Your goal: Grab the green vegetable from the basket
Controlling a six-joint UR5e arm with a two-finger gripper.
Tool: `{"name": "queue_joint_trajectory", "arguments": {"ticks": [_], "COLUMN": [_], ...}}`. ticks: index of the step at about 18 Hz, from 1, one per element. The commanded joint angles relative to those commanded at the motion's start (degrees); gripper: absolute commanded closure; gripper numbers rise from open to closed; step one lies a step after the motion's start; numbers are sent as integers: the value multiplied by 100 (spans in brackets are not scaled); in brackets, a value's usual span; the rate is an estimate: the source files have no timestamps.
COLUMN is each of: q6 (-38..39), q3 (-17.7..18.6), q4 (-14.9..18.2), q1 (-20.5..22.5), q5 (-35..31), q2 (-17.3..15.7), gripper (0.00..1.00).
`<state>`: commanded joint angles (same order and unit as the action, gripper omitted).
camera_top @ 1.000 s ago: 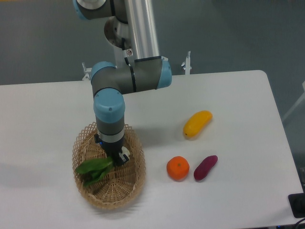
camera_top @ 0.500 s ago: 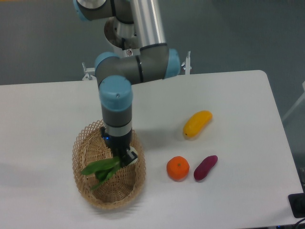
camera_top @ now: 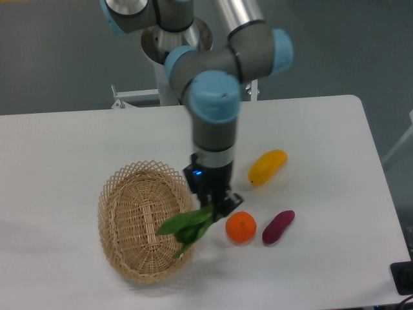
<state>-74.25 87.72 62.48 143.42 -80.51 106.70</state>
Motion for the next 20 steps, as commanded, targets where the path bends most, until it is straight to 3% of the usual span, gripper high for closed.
{"name": "queue_joint_trajectory", "arguments": {"ticks": [8, 20], "q6": [-1143, -1399], "q3": [-53, -80], "q4": [291, 274], "q1": [950, 1144], "q5": [255, 247], "q2": [-106, -106], "gripper": [59, 59]}}
